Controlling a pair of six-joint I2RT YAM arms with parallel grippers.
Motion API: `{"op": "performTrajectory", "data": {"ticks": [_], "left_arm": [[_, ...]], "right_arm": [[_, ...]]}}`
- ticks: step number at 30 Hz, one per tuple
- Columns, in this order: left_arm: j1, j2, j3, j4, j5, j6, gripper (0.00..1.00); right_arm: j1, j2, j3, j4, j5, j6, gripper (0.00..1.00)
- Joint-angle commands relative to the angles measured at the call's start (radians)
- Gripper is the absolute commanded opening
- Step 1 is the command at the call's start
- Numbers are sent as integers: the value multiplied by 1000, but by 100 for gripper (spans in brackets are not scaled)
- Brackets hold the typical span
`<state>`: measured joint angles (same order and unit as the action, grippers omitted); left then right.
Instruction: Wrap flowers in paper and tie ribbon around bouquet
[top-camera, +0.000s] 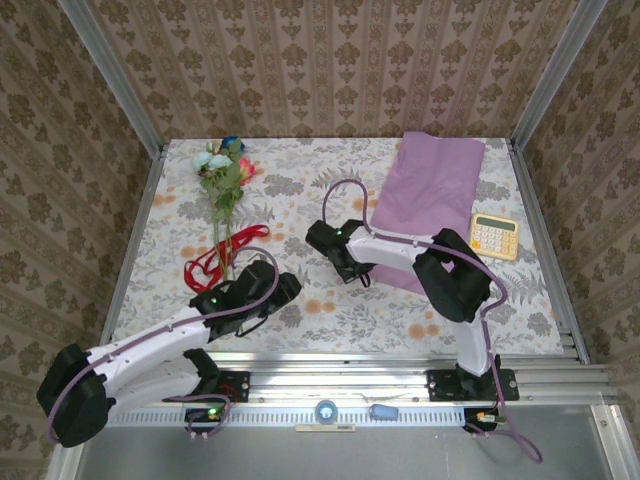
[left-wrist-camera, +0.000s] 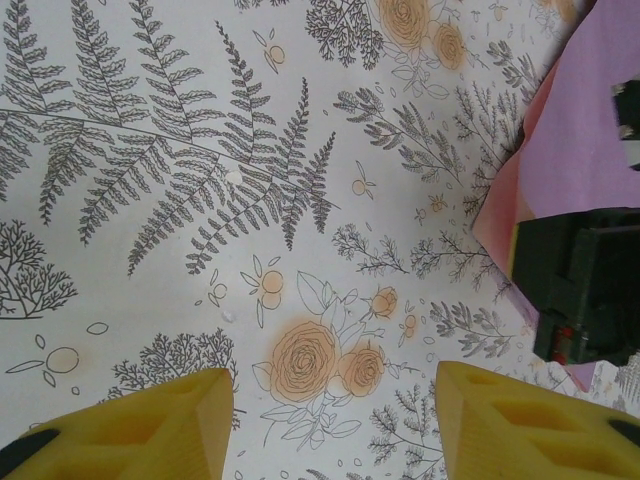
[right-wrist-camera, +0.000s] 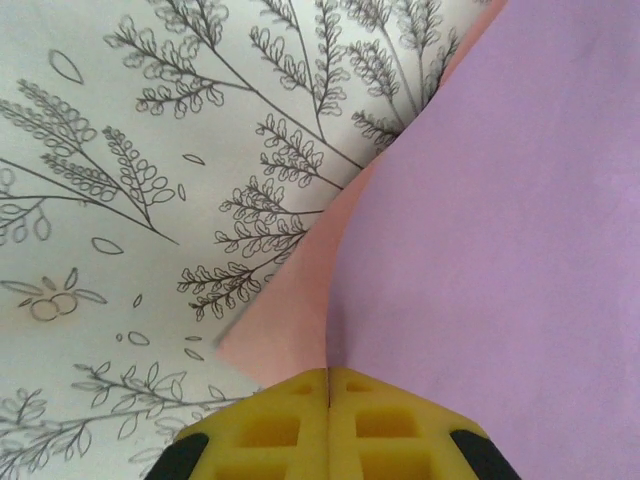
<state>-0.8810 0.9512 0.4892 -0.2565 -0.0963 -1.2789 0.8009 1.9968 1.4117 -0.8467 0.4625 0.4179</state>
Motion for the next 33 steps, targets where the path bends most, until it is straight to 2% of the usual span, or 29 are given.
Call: {"op": "performTrajectory", "data": {"ticks": [1, 5, 9, 12, 14, 16, 18, 26, 30, 33], "left_arm": [[8, 13, 23, 22, 12, 15, 55], [8, 52, 41, 50, 34, 22, 54], [7, 176, 102, 137, 104, 50, 51], [6, 324, 174, 241, 190, 66, 44], [4, 437, 239, 301, 247, 73, 35], [3, 559, 328, 358, 307, 79, 25], [-2, 670, 428, 369, 347, 92, 22], [-10, 1074, 881, 225, 412, 154, 18], [-17, 1222, 1076, 85, 371, 166, 19], [-19, 1279, 1147, -5, 322, 164, 17]], "right_arm": [[-4, -83, 48, -41, 29, 16, 0], [-23, -168, 45, -43, -24, 43, 0], [-65, -308, -8, 6, -151, 78, 0], [-103, -408, -67, 43, -243, 102, 0], [-125, -467, -108, 60, -289, 117, 0], [-146, -530, -152, 61, -310, 145, 0], [-164, -596, -198, 61, -316, 170, 0], [-252, -872, -364, 33, -302, 281, 0], [-285, -958, -409, -22, -257, 305, 0], [-316, -984, -420, -87, -234, 313, 0]]}}
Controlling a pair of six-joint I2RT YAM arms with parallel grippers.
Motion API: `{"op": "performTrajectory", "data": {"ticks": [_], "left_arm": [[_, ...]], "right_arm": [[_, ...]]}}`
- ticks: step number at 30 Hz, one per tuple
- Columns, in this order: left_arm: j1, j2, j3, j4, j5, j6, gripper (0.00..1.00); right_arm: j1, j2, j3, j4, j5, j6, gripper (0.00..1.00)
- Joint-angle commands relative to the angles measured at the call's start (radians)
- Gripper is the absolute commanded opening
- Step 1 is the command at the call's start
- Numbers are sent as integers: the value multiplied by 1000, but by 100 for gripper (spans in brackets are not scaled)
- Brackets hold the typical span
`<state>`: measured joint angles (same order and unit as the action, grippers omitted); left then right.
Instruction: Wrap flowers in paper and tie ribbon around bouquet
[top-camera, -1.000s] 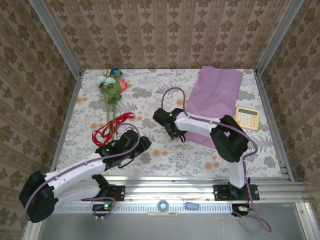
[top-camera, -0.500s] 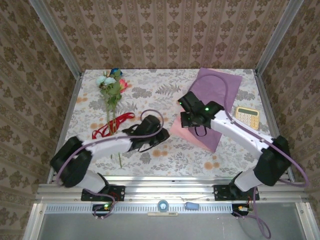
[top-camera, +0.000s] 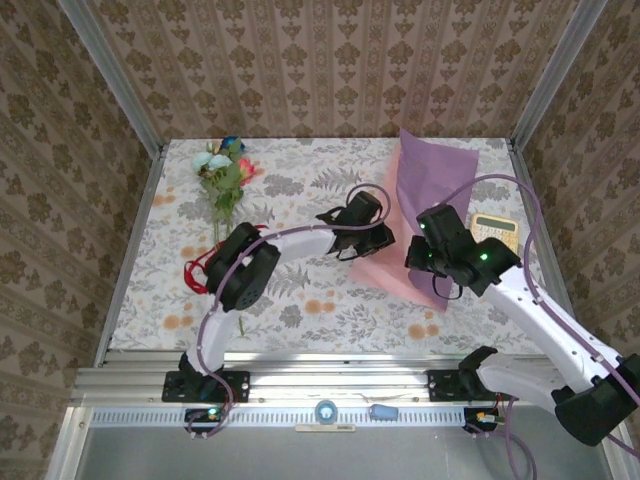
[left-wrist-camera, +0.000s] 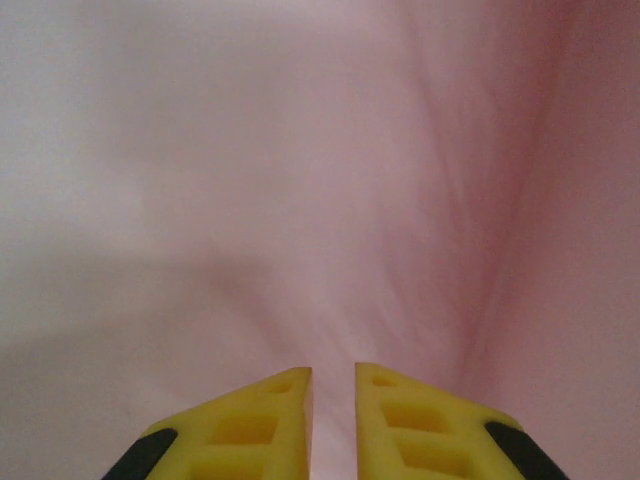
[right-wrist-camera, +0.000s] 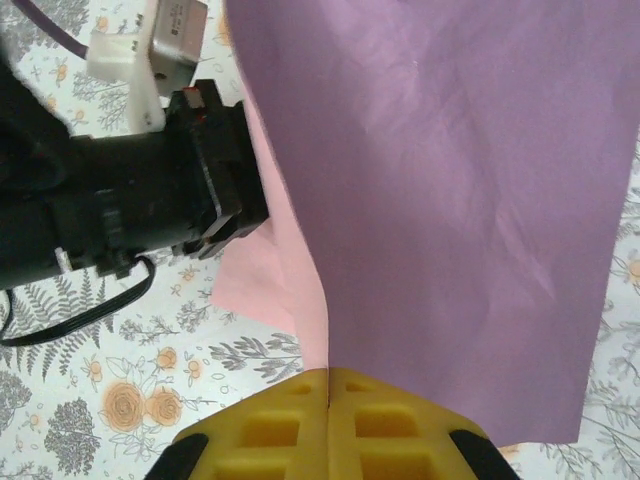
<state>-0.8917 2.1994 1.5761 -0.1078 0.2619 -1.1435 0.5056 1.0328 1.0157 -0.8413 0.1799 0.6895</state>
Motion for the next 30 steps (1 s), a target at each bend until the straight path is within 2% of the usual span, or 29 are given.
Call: {"op": "performTrajectory", "data": {"ticks": [1, 5, 8, 16, 23, 30], "left_arm": [[-5, 44, 67, -180, -47, 15, 16], [9, 63, 37, -245, -69, -17, 11], [24, 20, -47, -270, -118, -42, 7], [109, -203, -390, -195, -190, -157, 5], [207, -387, -641, -146, -224, -199, 3], [297, -452, -723, -127, -207, -172, 2]], "right_arm": [[-30, -26, -25, -109, 56, 42, 0], [-63, -42, -24, -157, 75, 30, 0], [-87, -48, -18, -186, 88, 19, 0], [-104, -50, -10, -215, 95, 14, 0], [-107, -48, -63, -268, 113, 94, 0], [-122, -37, -178, -384, 148, 273, 0]]}}
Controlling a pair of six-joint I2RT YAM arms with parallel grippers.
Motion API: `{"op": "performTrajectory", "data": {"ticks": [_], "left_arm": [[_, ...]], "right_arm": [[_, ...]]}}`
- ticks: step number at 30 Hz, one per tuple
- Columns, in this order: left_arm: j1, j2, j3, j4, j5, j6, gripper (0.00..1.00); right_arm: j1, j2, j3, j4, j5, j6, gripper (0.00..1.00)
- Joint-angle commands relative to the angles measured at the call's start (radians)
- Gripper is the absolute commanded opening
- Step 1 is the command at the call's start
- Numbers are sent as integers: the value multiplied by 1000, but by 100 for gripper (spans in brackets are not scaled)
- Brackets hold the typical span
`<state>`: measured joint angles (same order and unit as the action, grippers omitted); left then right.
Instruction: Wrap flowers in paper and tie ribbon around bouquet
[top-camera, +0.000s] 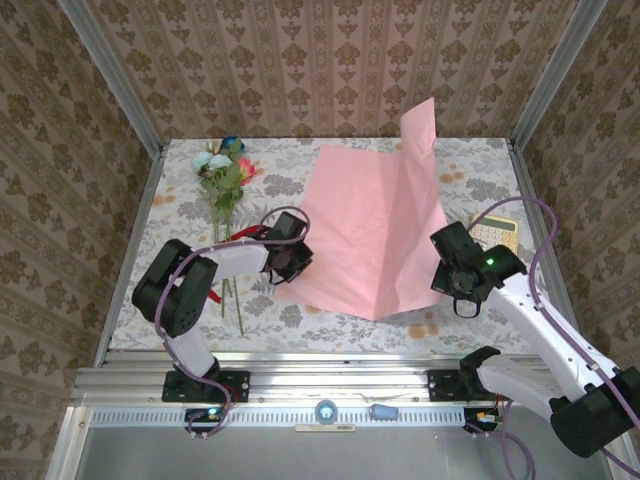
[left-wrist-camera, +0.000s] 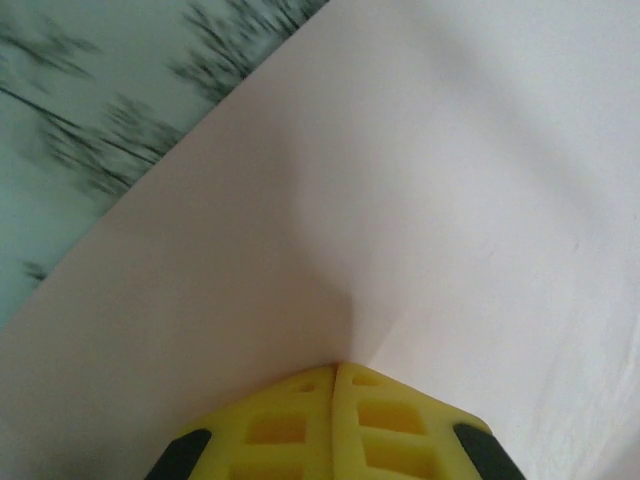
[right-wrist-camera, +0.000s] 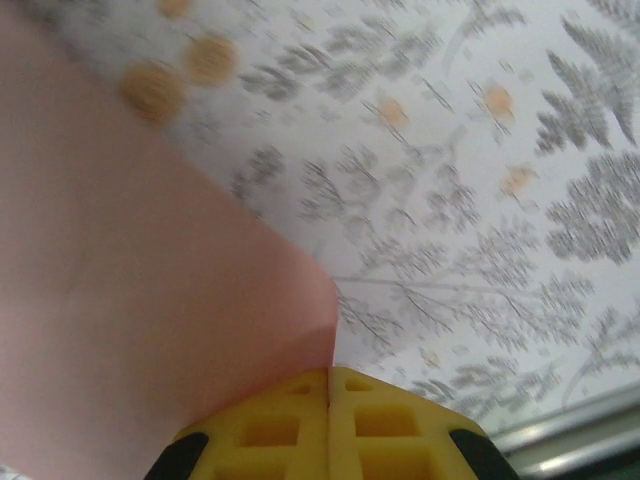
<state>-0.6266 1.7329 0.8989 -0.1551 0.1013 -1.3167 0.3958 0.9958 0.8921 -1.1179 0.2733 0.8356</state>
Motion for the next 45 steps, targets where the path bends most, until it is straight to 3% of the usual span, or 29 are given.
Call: {"op": "performTrajectory", "data": {"ticks": [1, 5, 11, 13, 16, 19, 22, 26, 29, 32, 40, 45], "left_arm": [[41, 17, -43, -77, -41, 9, 2], [60, 30, -23, -87, -38, 27, 2], [76, 19, 2, -125, -51, 55, 2], [80, 9, 4, -122, -48, 64, 2], [81, -11, 21, -124, -35, 93, 5], [66, -61, 62, -179, -49, 130, 15], [35, -139, 95, -245, -61, 145, 28], [-47, -206, 69, -258, -3, 86, 30], [-115, -210, 6, -179, 59, -21, 29], [-152, -183, -40, -64, 67, -100, 27], [-98, -23, -20, 3, 103, -89, 23], [-1, 37, -6, -20, 111, -15, 22]], "right_arm": [[-21, -2, -83, -107, 48, 147, 0], [-86, 8, -171, -49, -3, 174, 0], [-195, 101, -174, -15, -34, 174, 2], [-243, 112, -192, 12, -65, 171, 14], [-299, 92, -196, 28, -88, 160, 41], [-304, 35, -121, -35, 3, 156, 59], [-304, -18, -33, -55, 77, 109, 65], [-302, 33, 21, 105, -29, -46, 56], [-301, 200, 42, 302, -232, -155, 44], [-299, 382, 83, 400, -318, -214, 36], [-293, 789, 222, 373, -360, -274, 33], [-247, 825, 201, 363, -379, -258, 34]]}}
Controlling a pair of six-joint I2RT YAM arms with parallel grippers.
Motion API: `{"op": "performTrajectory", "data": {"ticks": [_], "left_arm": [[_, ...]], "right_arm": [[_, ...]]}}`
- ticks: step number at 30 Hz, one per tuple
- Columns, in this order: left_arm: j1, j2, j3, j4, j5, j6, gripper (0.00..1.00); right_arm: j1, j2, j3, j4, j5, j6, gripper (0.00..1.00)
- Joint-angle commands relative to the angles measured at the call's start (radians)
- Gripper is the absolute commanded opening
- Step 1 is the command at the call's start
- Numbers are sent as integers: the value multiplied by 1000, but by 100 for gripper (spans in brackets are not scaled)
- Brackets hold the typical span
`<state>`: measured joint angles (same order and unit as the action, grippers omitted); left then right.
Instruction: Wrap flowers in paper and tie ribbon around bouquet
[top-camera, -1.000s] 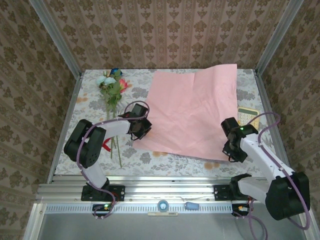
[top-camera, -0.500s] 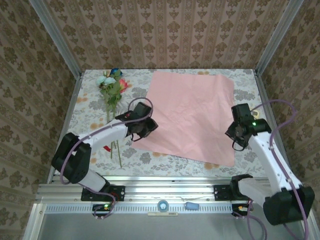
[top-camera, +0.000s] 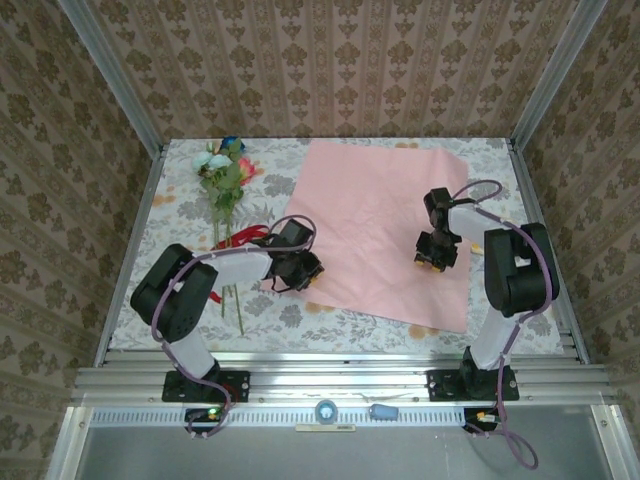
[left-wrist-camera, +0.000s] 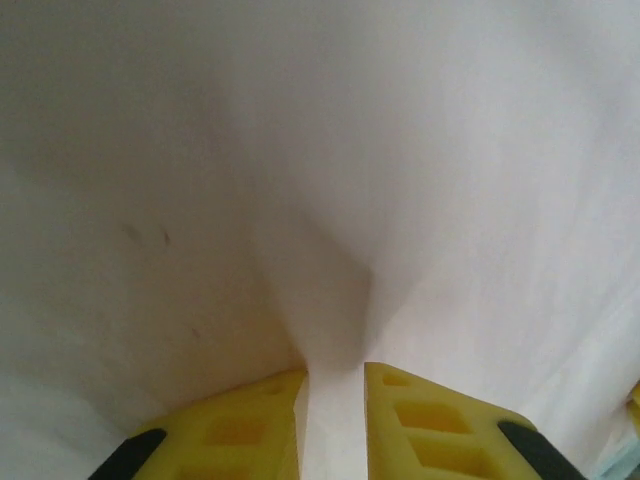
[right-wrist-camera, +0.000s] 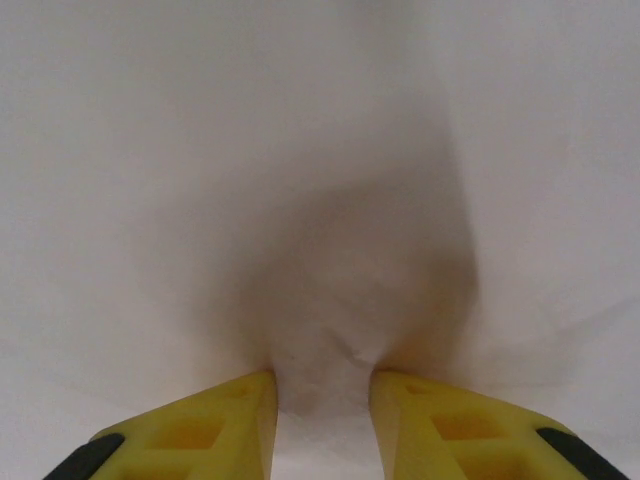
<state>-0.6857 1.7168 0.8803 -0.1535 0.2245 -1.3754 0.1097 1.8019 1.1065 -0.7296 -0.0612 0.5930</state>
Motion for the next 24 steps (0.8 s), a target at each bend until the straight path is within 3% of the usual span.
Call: {"op": "performTrajectory", "data": {"ticks": [1, 10, 15, 18, 24], "left_arm": [[83, 69, 22, -22, -2, 65, 22], [263, 210, 215, -151, 17, 263, 23], [307, 260, 339, -243, -3, 347, 25], [307, 224, 355, -256, -1, 344, 29], [252, -10, 309, -264, -25, 291, 41]], "right_arm": [[54, 9, -26, -20, -54, -6, 34], [249, -41, -70, -45, -75, 120, 34], [297, -90, -74, -24, -86, 175, 36], [296, -90, -14, -71, -60, 146, 38], [277, -172, 64, -137, 13, 98, 47]]}}
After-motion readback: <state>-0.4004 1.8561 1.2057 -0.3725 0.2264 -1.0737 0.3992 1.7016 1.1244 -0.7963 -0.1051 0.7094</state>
